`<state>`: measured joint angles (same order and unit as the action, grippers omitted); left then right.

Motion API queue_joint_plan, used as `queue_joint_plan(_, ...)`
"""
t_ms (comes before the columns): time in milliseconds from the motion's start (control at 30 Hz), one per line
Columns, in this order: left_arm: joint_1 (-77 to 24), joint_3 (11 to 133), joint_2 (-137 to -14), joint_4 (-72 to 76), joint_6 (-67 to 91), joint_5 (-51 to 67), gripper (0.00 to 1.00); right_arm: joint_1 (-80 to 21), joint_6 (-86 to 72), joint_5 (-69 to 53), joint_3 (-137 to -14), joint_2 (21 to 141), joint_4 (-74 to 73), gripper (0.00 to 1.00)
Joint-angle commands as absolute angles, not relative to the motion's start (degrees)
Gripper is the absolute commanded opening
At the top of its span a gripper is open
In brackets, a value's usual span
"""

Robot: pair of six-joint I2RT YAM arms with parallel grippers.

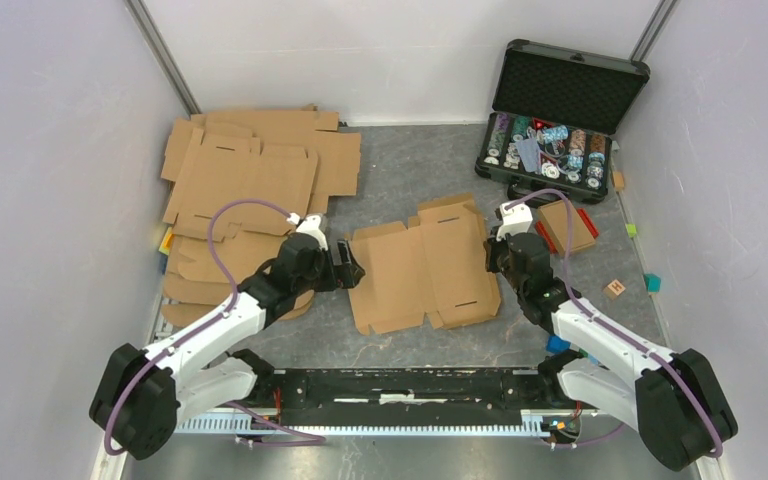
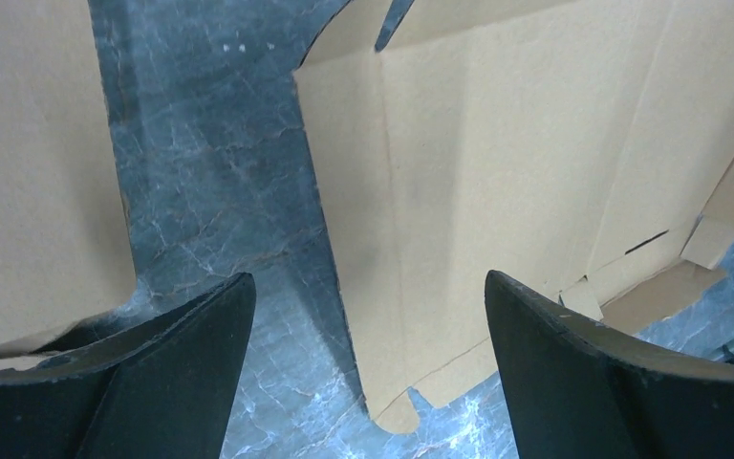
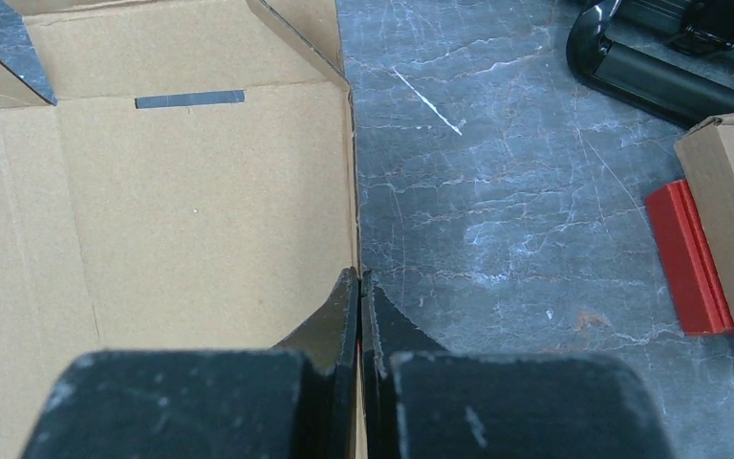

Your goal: Fold the paper box

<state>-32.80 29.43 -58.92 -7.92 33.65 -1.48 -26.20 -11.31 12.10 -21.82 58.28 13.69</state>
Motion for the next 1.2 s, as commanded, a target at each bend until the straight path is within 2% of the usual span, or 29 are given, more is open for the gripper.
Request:
queue_joint_plan(0, -31.7, 28.0, -58.0, -7.3, 38.3, 3.8, 0.94, -26.2, -11.9, 12.4, -21.5, 57.4, 16.6, 0.00)
queue_joint_plan(67, -31.5, 27.7, -59.6, -5.4, 38.0, 6.5, 0.91, -26.1, -11.9, 12.2, -21.5, 57.5, 16.7, 0.00)
queue_joint_plan(267, -30.2, 26.2, -64.6, 4.2, 37.9, 15.9, 0.70, -26.2, -12.1, 11.6, -21.4, 57.5, 16.7, 0.00)
queue_joint_plan(300, -30.0, 25.5, -64.7, 6.8, 38.3, 17.3, 0.65, -26.2, -12.1, 11.5, -21.5, 57.4, 16.7, 0.00)
queue_joint_plan(467, -29.7, 25.4, -62.7, 10.5, 38.0, 20.7, 0.23, -26.2, -12.1, 11.1, -21.5, 57.3, 16.7, 0.00)
queue_joint_plan(533, -29.7, 25.7, -60.9, 10.4, 37.5, 20.5, 0.13, -26.2, -12.1, 11.0, -21.6, 57.1, 16.8, 0.00)
queue_joint_plan(867, -29.7, 28.6, -54.9, 11.4, 38.2, 23.0, 0.02, -26.2, -13.1, 11.1, -20.2, 55.9, 18.7, 0.00)
queue_joint_plan(1167, -29.7, 27.8, -53.1, 22.5, 43.0, 33.4, 0.03, -26.2, -14.8, 9.9, -21.3, 60.0, 19.5, 0.00)
